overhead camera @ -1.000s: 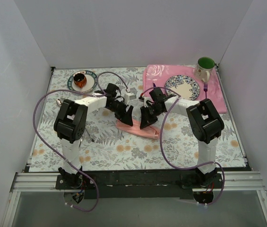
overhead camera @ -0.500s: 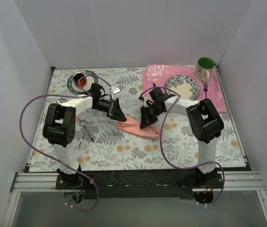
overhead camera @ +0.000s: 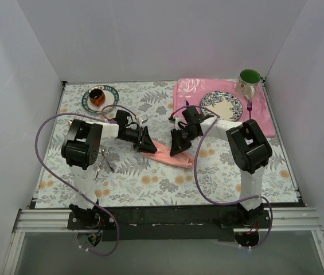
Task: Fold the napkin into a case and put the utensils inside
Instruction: Smooth out the smaller rectangle-folded napkin from the folded napkin.
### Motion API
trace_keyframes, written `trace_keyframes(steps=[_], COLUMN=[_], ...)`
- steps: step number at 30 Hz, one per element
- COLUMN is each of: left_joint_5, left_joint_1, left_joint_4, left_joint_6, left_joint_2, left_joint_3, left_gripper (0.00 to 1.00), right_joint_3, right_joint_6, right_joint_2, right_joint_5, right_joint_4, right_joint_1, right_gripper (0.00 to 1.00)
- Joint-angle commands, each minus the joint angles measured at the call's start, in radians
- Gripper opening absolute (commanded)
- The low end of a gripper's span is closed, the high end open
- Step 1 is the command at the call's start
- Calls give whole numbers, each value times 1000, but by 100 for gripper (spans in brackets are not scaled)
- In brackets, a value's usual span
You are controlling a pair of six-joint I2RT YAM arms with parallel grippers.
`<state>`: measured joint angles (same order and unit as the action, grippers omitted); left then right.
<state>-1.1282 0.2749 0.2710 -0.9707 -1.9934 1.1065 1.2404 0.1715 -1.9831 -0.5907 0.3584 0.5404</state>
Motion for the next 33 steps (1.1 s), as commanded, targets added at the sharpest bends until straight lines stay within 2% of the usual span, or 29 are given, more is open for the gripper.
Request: trace_keyframes(steps=[1, 3, 7, 11, 15, 18, 21, 33], left_joint_5=[146, 171, 202, 209, 212, 215, 214, 214], left_joint_1=[-2, -5, -5, -5, -5, -5, -5, -5], left_joint_4=[-21, -15, -15, 13, 13, 13, 11, 13], left_joint_6=[-80, -102, -106, -91, -88, -83, -86, -86], left_joint_2=[-92, -116, -134, -146, -150, -148, -147, -156], left_joint_3=[-4, -22, -28, -5, -13, -13, -11, -13], left_gripper=[31, 30, 29, 29, 29, 29, 29, 29], right_joint_3=[-22, -7, -3, 14, -54, -120, -174, -239], right_joint_6=[-64, -98, -168, -211, -181, -100, -27, 10], right_joint_2=[-2, 36, 154, 236, 224, 175, 170, 55], right_joint_5=[52, 7, -89, -153, -230, -333, -363, -348], right_joint_4=[-1, 1, 13, 105, 114, 64, -16, -45], right_joint_1=[6, 12, 7, -72, -224, -269, -269, -257], right_gripper=[21, 23, 36, 37, 34, 28, 24, 21])
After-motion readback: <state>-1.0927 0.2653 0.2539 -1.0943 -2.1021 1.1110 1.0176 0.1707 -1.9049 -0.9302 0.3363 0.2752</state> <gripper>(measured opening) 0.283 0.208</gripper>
